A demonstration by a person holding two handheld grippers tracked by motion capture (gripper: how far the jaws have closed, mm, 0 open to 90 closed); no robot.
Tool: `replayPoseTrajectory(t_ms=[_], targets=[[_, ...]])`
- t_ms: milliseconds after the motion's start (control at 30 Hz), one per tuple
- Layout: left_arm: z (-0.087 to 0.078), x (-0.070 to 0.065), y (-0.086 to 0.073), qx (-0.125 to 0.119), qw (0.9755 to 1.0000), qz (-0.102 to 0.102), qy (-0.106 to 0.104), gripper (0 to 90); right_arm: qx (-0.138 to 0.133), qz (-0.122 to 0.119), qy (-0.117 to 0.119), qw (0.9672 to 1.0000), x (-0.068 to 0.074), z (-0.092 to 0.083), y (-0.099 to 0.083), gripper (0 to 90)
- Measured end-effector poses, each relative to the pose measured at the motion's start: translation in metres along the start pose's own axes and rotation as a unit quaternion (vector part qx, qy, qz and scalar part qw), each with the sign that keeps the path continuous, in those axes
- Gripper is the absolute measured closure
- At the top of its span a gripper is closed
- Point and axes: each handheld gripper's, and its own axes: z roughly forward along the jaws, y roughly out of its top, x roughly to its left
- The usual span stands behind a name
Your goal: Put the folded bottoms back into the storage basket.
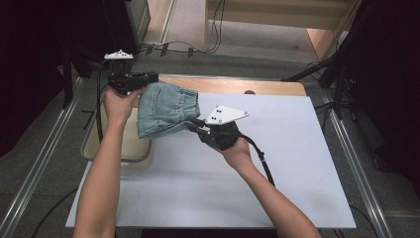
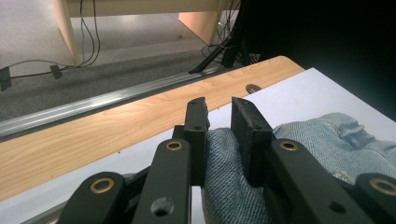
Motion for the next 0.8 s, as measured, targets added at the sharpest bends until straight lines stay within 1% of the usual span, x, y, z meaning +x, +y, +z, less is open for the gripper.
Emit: replayPoseTrajectory(t_ms=[400,533,800], targets=[[-0.005,0.006,-0.001,-0.006,1.0,-0.002,0.003,77.7,-0.001,-0.004,0.001,1.0,0.003,0.005,0.007,77.9],[-0.007,0.008,-0.002,-0.006,1.0,0.001,0.007,77.7,-0.001,-0.008,0.003,1.0,0.005,0.007,0.01,77.9],[-0.013,0.016,-0.005,-0.008,0.9999,-0.004,0.011,77.7,0.0,-0.011,0.006,0.9999,0.009,0.014,0.015,77.9]])
